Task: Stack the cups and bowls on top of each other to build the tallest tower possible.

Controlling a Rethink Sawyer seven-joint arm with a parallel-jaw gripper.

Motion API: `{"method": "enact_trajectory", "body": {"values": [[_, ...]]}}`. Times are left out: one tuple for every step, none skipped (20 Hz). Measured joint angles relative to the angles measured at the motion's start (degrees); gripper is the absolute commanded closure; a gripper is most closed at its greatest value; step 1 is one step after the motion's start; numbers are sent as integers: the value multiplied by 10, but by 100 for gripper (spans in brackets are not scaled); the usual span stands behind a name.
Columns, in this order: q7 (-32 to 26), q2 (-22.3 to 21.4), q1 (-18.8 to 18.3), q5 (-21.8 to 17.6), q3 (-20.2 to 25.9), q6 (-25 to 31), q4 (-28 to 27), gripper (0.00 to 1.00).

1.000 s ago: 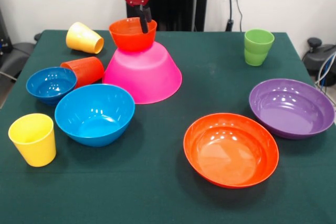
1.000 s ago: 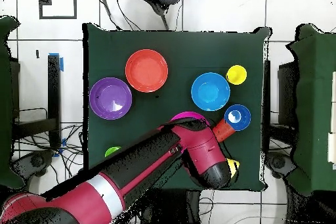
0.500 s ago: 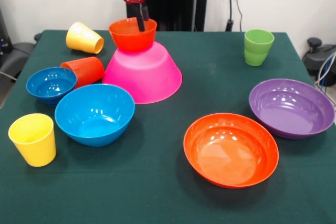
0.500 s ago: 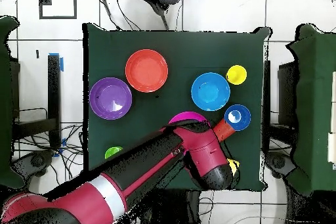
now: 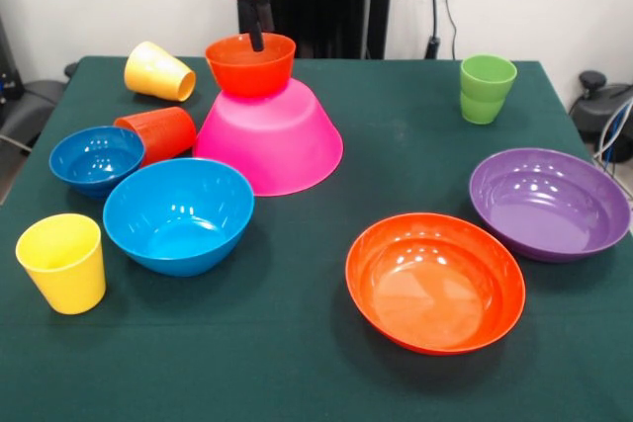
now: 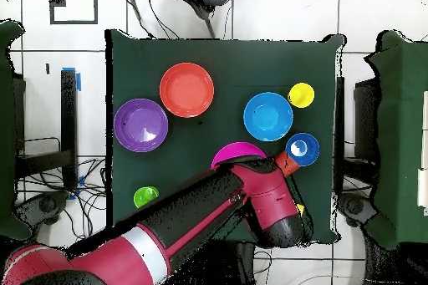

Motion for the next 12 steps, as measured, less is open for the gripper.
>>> {"method": "enact_trajectory", "body": {"values": [[0, -2, -2, 0, 0, 0, 0, 0], [-1, -4, -4, 0, 0, 0, 0, 0], [-3, -6, -6, 0, 0, 0, 0, 0], [-4, -7, -7, 0, 0, 0, 0, 0], [-8, -9, -10, 0, 0, 0, 0, 0], [-11, -11, -12, 0, 0, 0, 0, 0], [-14, -14, -14, 0, 1, 1, 0, 0], [-18, -17, -18, 0, 2, 2, 0, 0], [-23, -19, -21, 0, 2, 3, 0, 0], [-29, -21, -24, 2, 3, 4, 0, 0], [-37, -24, -28, 5, 4, 6, 0, 0], [-44, -26, -33, 7, 5, 8, 0, 0]]}}
